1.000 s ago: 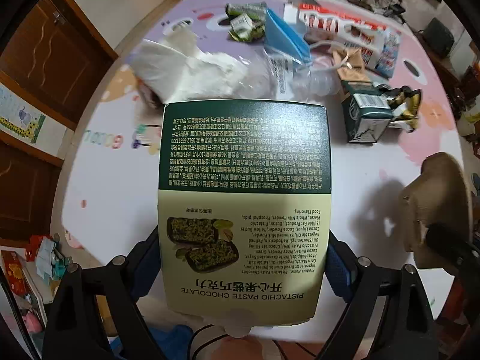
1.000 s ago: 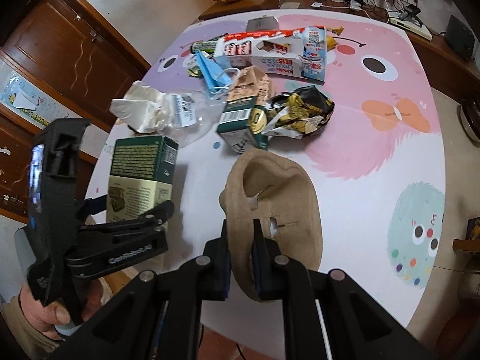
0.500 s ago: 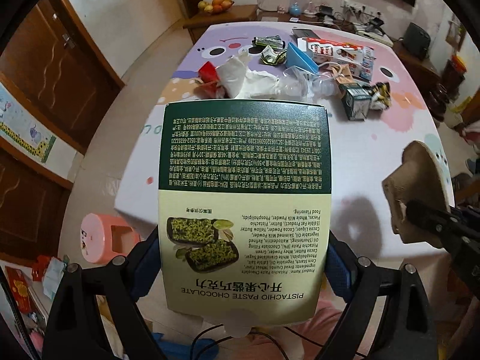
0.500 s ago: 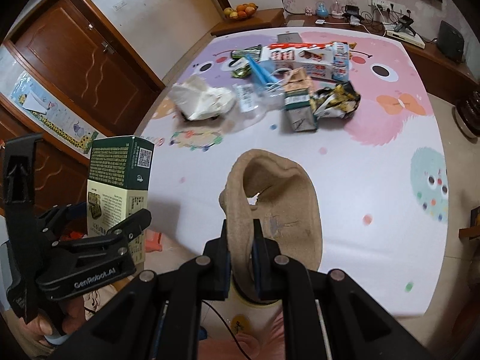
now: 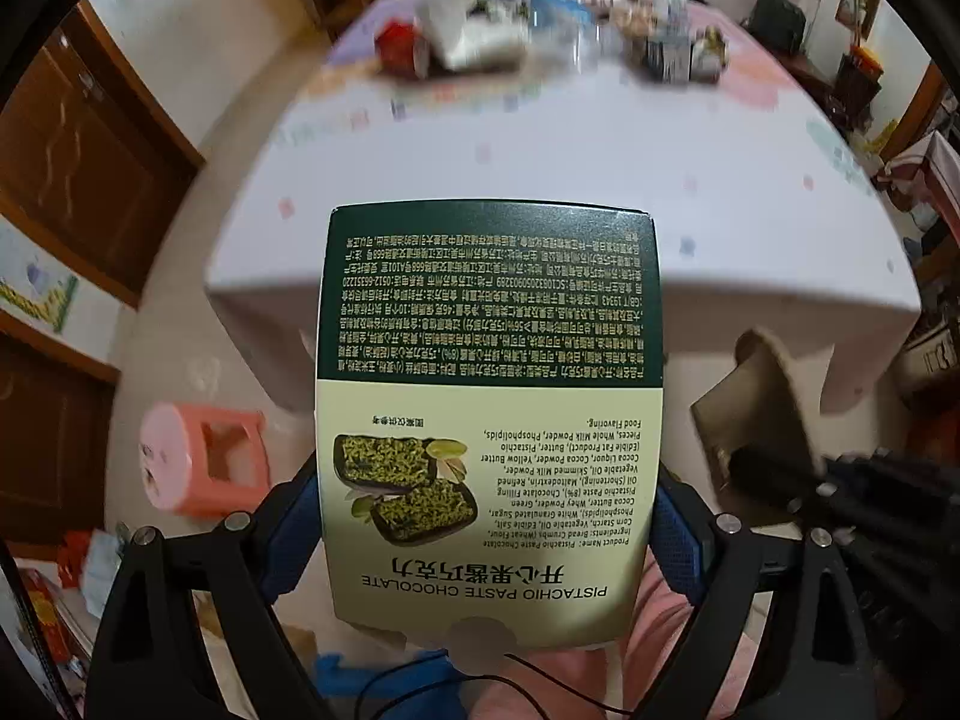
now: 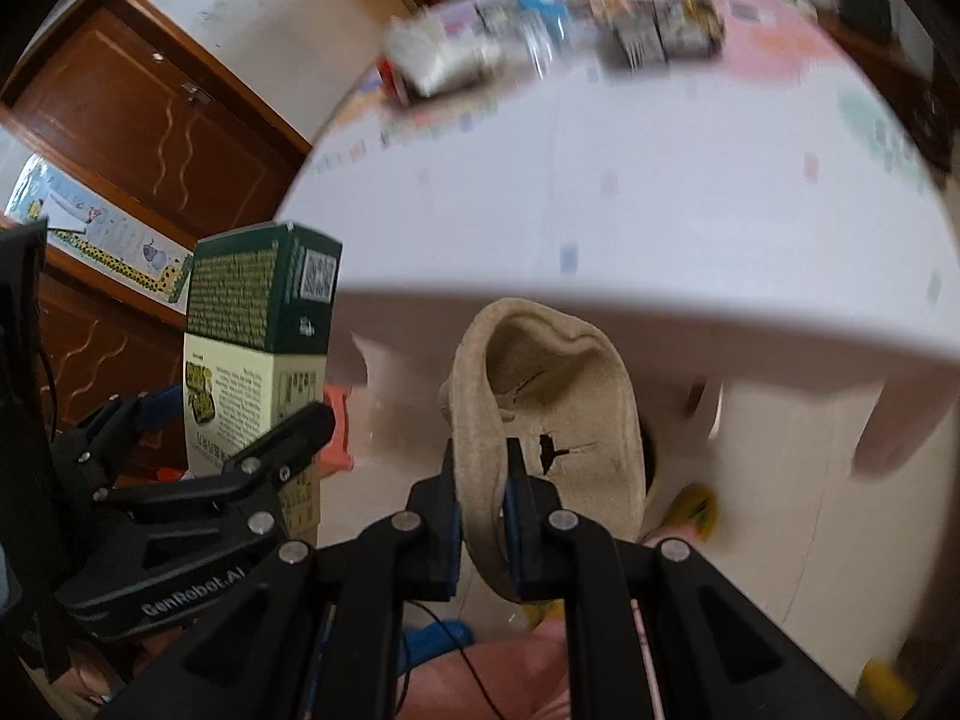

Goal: Collect trash
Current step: 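Carry the green box and brown cup down toward the black bin with both grippers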

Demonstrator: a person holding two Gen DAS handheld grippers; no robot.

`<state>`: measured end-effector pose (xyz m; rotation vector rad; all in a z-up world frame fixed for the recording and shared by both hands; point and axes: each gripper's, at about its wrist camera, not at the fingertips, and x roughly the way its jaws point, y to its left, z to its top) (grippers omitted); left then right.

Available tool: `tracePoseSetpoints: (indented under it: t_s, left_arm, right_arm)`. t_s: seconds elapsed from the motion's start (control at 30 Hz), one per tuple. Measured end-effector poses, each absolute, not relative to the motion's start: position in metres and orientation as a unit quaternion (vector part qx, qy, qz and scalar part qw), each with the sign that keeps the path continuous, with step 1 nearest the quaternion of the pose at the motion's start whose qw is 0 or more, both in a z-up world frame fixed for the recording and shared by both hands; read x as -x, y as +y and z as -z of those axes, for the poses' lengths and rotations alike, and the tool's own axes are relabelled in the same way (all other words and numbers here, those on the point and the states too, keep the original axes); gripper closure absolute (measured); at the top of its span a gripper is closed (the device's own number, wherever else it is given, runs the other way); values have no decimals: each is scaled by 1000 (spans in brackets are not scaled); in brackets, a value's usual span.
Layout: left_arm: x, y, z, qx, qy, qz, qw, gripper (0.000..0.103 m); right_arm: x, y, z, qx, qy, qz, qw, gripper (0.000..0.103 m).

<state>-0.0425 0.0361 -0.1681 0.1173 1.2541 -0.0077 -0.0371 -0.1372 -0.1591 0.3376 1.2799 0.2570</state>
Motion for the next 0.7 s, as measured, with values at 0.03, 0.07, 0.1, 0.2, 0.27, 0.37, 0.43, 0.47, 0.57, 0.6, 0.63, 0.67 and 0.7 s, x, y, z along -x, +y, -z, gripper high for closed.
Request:
tracePoseSetpoints:
  t_s: [0.03, 0.07, 0.1, 0.2, 0.27, 0.37, 0.43, 0.47, 0.57, 0.6, 0.63, 0.67, 0.7]
  left_arm:
    - [45, 38, 176, -52, 593, 5, 804, 12]
    - [49, 38, 186, -50, 600, 7, 799, 12]
    - [50, 38, 198, -48, 606, 9, 794, 12]
    - [50, 33, 234, -47, 623, 15, 781, 12]
    - [47, 29, 261, -53, 630, 19, 775, 12]
    - [37, 18, 309, -66, 642, 23, 763, 12]
    - [31, 9, 343, -73, 648, 30, 757, 12]
    - [28, 5, 360, -76, 652, 33, 754, 12]
    - [15, -5, 404, -82, 659, 41, 747, 12]
    - [10, -9, 417, -86, 660, 44, 745, 12]
    - [5, -14, 426, -89, 660, 42, 745, 12]
    - [-1, -18, 438, -90, 659, 41, 745, 12]
    - [-5, -19, 447, -87, 659, 44, 745, 12]
  right_arm:
    - [41, -136, 169, -161, 598, -118, 777, 92]
    - [45, -135, 181, -165, 603, -116, 772, 92]
    - [48, -134, 192, -168, 609, -113, 767, 92]
    - [52, -138, 233, -188, 621, -100, 755, 92]
    - [52, -143, 260, -203, 625, -88, 749, 92]
    - [49, -154, 307, -223, 628, -67, 743, 92]
    - [48, -160, 339, -238, 628, -58, 738, 92]
    - [47, -163, 356, -239, 631, -52, 737, 92]
    - [40, -171, 400, -244, 634, -49, 732, 92]
    - [38, -172, 413, -245, 635, -48, 731, 92]
    - [34, -174, 426, -247, 636, -48, 730, 91]
    - [33, -177, 436, -249, 637, -48, 728, 91]
    - [30, -178, 448, -254, 638, -49, 725, 90]
